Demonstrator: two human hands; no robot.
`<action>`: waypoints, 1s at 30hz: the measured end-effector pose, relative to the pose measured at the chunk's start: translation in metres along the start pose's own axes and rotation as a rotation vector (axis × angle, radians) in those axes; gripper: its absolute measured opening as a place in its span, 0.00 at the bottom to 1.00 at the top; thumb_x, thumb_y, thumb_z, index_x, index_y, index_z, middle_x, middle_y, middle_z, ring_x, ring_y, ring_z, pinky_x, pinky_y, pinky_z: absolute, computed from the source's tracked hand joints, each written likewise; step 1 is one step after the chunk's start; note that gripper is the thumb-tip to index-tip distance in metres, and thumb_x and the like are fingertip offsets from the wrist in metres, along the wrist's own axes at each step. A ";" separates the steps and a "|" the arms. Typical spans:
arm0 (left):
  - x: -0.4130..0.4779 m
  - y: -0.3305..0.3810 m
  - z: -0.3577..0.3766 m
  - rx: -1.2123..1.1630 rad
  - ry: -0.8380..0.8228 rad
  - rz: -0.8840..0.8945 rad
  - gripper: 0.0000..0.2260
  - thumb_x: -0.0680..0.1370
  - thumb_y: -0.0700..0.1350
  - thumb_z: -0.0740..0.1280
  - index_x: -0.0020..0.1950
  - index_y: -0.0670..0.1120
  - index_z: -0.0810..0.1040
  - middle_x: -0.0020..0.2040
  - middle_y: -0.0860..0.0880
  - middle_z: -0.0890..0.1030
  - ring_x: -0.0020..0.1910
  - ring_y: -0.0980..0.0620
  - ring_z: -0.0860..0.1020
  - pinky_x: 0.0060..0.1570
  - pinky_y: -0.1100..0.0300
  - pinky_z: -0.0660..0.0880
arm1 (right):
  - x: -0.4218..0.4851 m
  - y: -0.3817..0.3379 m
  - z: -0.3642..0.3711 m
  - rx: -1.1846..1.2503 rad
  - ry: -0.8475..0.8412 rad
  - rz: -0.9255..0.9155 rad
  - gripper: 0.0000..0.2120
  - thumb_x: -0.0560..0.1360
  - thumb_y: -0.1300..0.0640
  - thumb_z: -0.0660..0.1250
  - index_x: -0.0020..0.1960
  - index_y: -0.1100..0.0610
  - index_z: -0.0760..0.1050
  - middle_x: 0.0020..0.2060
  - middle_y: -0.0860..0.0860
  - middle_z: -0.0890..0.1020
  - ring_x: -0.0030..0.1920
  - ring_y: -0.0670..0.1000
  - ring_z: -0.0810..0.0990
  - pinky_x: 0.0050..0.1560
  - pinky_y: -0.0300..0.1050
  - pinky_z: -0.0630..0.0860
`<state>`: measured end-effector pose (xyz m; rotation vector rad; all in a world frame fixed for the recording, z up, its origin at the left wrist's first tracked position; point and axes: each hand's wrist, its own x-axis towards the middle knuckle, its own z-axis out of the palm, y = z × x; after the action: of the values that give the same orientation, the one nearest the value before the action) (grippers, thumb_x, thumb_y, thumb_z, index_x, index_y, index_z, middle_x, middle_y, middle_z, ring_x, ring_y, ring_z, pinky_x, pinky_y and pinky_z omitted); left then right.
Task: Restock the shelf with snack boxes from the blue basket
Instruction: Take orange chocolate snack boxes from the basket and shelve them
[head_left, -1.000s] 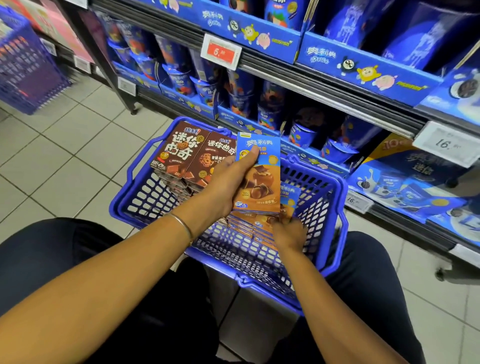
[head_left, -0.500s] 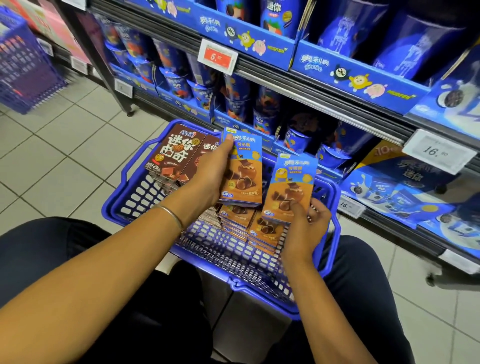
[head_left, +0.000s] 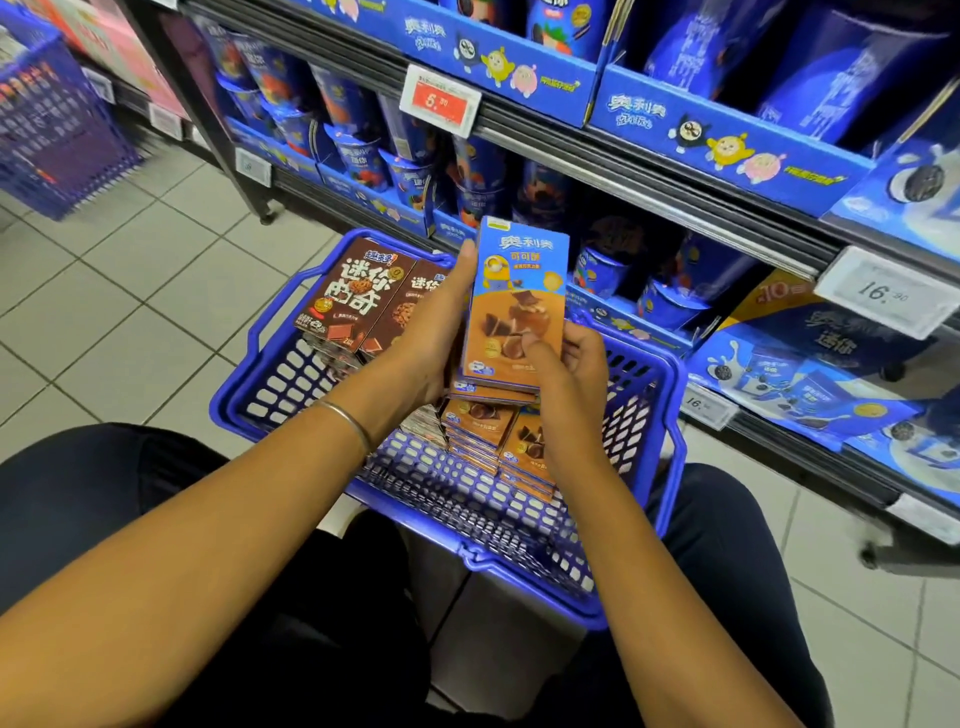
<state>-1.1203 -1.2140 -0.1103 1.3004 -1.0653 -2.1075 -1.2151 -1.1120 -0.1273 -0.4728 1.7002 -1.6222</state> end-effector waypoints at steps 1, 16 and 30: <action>-0.002 0.003 0.000 -0.012 -0.036 0.024 0.33 0.83 0.70 0.56 0.69 0.48 0.83 0.61 0.41 0.86 0.59 0.39 0.86 0.58 0.44 0.83 | -0.001 0.000 0.002 -0.026 -0.010 -0.006 0.11 0.77 0.61 0.72 0.58 0.60 0.75 0.53 0.55 0.83 0.52 0.50 0.84 0.52 0.45 0.81; -0.011 0.011 -0.011 -0.099 0.108 0.086 0.21 0.80 0.49 0.75 0.69 0.39 0.80 0.56 0.39 0.88 0.50 0.42 0.88 0.44 0.50 0.85 | 0.011 0.092 -0.003 -0.271 0.051 0.362 0.19 0.78 0.48 0.70 0.34 0.53 0.67 0.34 0.54 0.72 0.34 0.53 0.68 0.38 0.50 0.67; -0.009 0.012 -0.013 -0.084 0.103 0.093 0.23 0.79 0.47 0.77 0.70 0.38 0.79 0.55 0.39 0.88 0.49 0.41 0.89 0.42 0.52 0.85 | 0.011 0.133 0.027 -0.359 0.126 0.374 0.17 0.75 0.57 0.75 0.54 0.58 0.67 0.46 0.53 0.77 0.47 0.57 0.77 0.49 0.51 0.75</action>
<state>-1.1050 -1.2199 -0.0993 1.2795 -0.9647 -1.9728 -1.1748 -1.1204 -0.2574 -0.2036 2.0448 -1.1035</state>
